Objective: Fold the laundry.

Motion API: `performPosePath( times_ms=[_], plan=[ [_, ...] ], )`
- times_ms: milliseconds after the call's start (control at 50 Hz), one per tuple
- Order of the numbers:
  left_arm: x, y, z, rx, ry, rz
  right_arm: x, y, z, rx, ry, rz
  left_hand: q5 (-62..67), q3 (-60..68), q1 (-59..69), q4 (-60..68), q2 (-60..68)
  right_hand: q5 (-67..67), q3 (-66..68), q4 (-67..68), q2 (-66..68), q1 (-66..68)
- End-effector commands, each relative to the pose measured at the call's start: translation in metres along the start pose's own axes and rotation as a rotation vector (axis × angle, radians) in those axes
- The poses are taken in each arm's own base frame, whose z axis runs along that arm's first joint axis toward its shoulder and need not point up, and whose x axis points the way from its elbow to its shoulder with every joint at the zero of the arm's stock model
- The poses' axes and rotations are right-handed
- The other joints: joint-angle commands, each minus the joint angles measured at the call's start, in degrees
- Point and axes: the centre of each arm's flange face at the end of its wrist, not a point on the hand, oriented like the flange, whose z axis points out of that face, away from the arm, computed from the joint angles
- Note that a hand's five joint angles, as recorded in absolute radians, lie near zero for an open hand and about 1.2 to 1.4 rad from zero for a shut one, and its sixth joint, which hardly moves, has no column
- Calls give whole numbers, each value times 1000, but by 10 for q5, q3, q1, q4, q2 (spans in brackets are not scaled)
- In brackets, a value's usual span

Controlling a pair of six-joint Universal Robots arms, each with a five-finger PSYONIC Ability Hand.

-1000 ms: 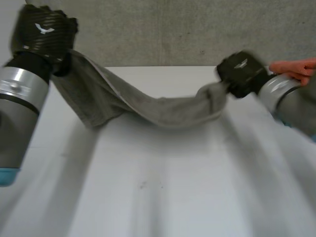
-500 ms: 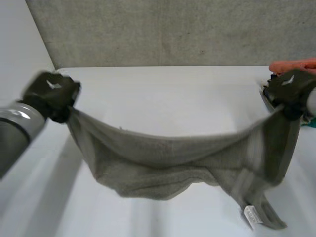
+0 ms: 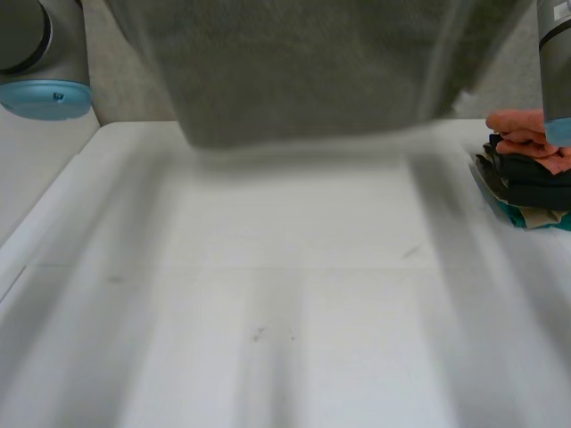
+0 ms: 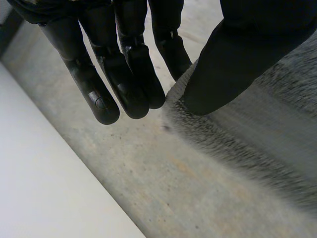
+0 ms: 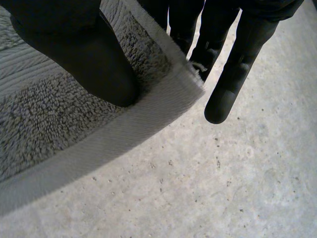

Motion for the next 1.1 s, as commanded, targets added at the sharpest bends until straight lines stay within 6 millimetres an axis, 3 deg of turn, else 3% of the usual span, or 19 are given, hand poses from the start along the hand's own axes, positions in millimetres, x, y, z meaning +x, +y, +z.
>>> performPosePath(
  times_ms=[20,60,100,140,260,280,360,420,480,560,640,660,760,800,860,960,1020,1040,1100],
  plan=[
    [12,43,-37,-166,98,-77,-27,24,-31,-145,-149,40,132,116,145,111,113,122,115,113,120,156],
    [16,59,-49,-217,121,-66,-35,31,-38,-177,-177,45,132,116,145,111,113,122,115,113,120,156],
    [24,80,-67,-271,151,-61,-56,48,-61,-250,-253,58,132,116,145,111,113,122,115,113,120,156],
    [37,105,-94,-333,207,-52,-76,57,-80,-298,-317,79,132,116,145,111,113,122,115,113,120,156],
    [63,146,-152,-429,345,-48,-124,93,-131,-435,-499,122,132,116,145,111,113,122,115,113,120,156],
    [73,159,-173,-474,398,-49,-133,101,-144,-483,-543,126,132,116,145,111,113,122,115,113,120,156],
    [84,175,-210,-561,484,-38,-141,113,-169,-597,-629,135,132,116,145,111,113,122,115,113,120,156],
    [84,178,-229,-610,519,-23,-140,111,-191,-688,-715,140,132,116,145,111,113,122,115,113,120,156],
    [71,169,-251,-666,562,16,-135,102,-209,-754,-785,141,132,116,145,111,113,122,115,113,120,156],
    [42,141,-277,-713,624,108,-103,82,-224,-837,-846,120,132,116,145,111,113,122,115,113,120,156],
    [14,106,-308,-747,706,211,-61,62,-245,-929,-914,55,132,116,145,111,113,122,115,113,120,156],
    [3,93,-323,-775,755,252,-44,54,-257,-958,-955,9,132,116,145,111,113,122,115,113,120,156],
    [-19,65,-364,-875,917,337,-16,43,-291,-1001,-1111,-130,132,116,145,111,113,122,115,113,120,156],
    [-21,60,-368,-889,949,337,-16,44,-293,-994,-1134,-156,132,116,145,111,113,122,115,113,120,156],
    [-17,62,-359,-854,953,321,-19,52,-285,-976,-1078,-154,132,116,145,111,113,122,115,113,120,156],
    [4,82,-326,-765,913,310,-39,93,-252,-950,-903,-95,132,116,145,111,113,122,115,113,120,156],
    [27,95,-297,-674,867,292,-53,104,-240,-918,-856,-72,132,116,145,111,113,122,115,113,120,156],
    [42,105,-284,-643,840,275,-66,107,-232,-878,-838,-67,132,116,145,111,113,122,115,113,120,156],
    [61,121,-266,-607,798,256,-89,116,-221,-822,-795,-75,132,116,145,111,113,122,115,113,120,156]
  ],
)
